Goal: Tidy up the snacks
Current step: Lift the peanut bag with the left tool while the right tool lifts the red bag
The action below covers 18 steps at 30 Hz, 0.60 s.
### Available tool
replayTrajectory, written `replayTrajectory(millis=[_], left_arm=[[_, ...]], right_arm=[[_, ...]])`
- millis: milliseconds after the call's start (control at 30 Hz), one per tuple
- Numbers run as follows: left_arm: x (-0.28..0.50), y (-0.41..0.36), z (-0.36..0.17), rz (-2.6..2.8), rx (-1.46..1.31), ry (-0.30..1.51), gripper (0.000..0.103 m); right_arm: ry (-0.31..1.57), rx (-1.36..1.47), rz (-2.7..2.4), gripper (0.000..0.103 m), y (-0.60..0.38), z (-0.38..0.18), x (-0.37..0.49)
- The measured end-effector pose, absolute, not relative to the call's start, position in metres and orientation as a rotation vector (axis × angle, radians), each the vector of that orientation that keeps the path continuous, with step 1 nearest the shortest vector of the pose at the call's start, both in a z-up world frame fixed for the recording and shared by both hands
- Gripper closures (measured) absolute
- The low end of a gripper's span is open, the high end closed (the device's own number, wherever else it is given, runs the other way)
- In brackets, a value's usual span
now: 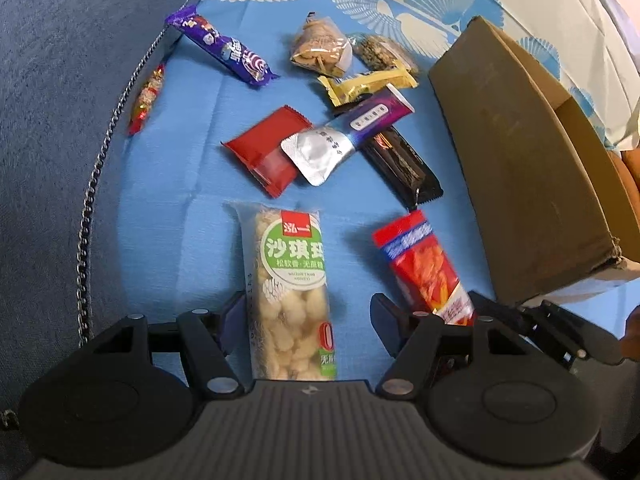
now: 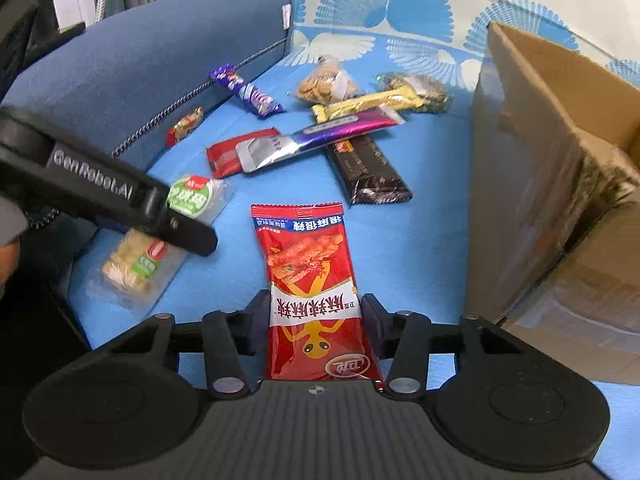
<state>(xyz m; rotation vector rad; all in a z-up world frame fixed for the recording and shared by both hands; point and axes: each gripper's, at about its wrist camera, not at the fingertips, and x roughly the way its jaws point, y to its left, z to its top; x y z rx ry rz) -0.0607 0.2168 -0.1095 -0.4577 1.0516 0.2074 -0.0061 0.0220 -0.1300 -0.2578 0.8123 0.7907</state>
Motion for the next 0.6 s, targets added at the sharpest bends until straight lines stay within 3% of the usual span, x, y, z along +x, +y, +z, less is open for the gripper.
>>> replayTrajectory(millis=[533,567,600], left_arm=[[-0.063,0.199,-0.113,0.216,-0.381,1.104,0.033],[-0.062,0.197,-0.113,0.220,-0.365,1.104,0.035],[-0.061,0.196,-0.113,0.230,-0.345,1.104,0.045]], right_arm=[[0.892,-0.236,0.727,0.052,0.015,-0.134,-0.004],[0.891,-0.239,0.725,0.052,0.015,-0.134,-0.004],[0.889,-0.240,0.724,0.052,0.016,-0.135,-0.005]])
